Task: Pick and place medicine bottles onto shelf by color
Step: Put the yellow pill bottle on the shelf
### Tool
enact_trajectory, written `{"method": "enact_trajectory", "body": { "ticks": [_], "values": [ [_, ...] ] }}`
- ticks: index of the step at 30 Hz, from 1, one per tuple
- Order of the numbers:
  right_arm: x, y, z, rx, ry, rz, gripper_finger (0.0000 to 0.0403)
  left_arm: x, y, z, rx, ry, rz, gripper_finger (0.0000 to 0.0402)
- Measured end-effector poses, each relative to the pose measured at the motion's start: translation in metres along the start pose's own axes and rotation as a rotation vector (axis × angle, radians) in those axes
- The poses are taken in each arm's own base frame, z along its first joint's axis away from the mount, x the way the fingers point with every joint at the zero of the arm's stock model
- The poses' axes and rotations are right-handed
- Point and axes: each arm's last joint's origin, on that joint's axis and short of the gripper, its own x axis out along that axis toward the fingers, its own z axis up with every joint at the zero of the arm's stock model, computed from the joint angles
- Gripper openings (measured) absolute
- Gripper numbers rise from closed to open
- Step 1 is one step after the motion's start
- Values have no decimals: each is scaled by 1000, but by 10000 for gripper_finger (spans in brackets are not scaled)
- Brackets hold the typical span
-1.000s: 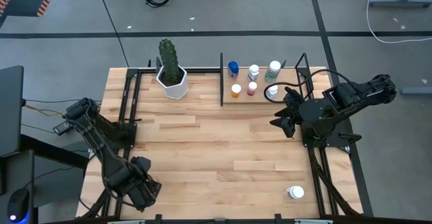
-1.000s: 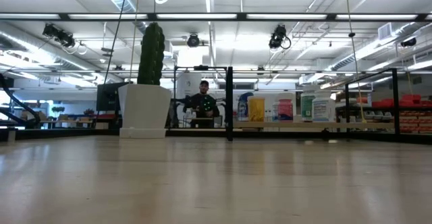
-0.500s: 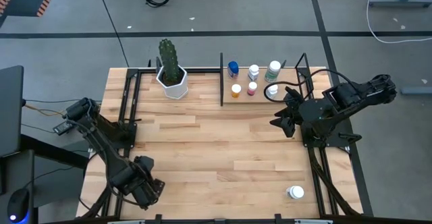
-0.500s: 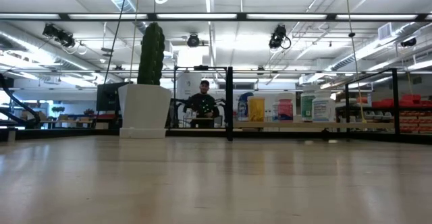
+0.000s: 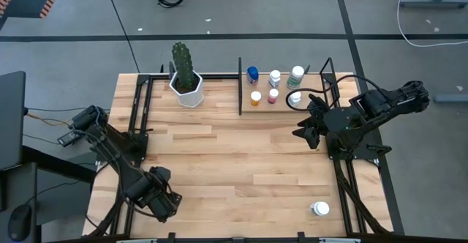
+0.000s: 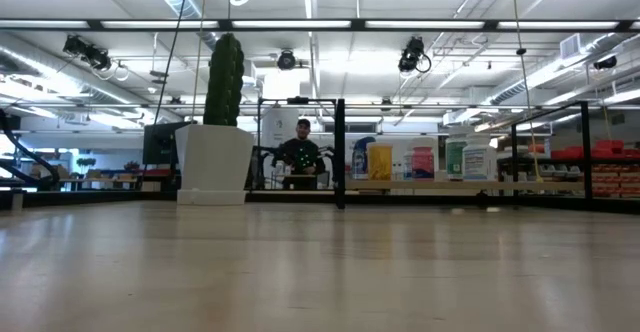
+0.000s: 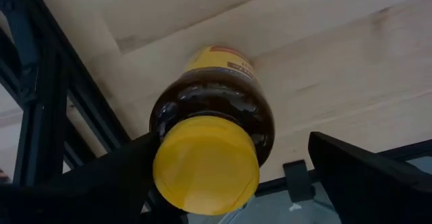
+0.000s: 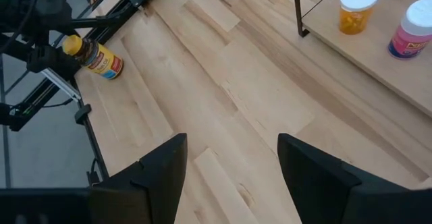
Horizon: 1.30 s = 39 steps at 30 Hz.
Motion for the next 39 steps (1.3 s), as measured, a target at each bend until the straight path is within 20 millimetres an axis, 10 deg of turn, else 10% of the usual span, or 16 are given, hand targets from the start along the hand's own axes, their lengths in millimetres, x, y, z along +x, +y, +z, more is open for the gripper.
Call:
{"method": "enact_trajectory", "body": {
  "ticks": [10,26,39],
  "values": [
    [0,0,0,-8,-4,-3,237,0,1,-2,4,59,25,370],
    [0,0,0,-15,-16,-10,237,0,-1,1,7,58,16,219],
    [-1,-3,-3,25,61,5,237,-7,-38,62,120,-11,-185,224]
  ]
}}
